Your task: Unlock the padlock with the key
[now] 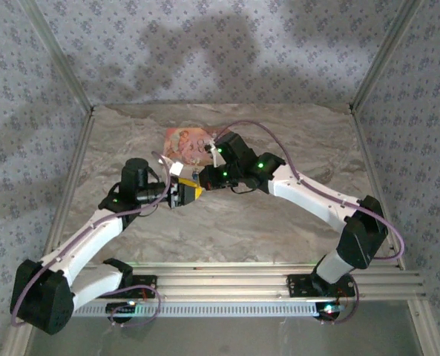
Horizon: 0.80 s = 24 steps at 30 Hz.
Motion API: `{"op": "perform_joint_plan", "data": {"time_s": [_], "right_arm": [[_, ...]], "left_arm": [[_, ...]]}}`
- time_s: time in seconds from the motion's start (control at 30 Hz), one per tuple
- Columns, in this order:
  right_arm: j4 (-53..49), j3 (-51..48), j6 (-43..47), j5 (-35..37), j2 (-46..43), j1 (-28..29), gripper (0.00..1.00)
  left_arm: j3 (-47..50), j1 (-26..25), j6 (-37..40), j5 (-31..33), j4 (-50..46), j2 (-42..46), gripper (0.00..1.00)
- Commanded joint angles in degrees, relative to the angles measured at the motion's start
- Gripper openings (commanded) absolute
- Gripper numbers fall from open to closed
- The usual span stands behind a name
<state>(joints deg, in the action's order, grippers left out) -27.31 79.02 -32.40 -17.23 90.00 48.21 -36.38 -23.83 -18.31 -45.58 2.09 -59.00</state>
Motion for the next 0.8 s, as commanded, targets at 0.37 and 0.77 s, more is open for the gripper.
{"op": "perform_joint_plan", "data": {"time_s": [0.37,0.77], "right_arm": [[5.6,0.38,8.57,-12.65,-3.19,-3.35,0.0],[10.56,-2.92,3.41,-13.7,-4.98,-4.35,0.0]], "left_arm": [[2.38,4.02,-15.71,-14.62,21.45,-1.7,0.44],[2.24,2.66,-14.3,-12.83,21.06,-3.42,0.41]]}}
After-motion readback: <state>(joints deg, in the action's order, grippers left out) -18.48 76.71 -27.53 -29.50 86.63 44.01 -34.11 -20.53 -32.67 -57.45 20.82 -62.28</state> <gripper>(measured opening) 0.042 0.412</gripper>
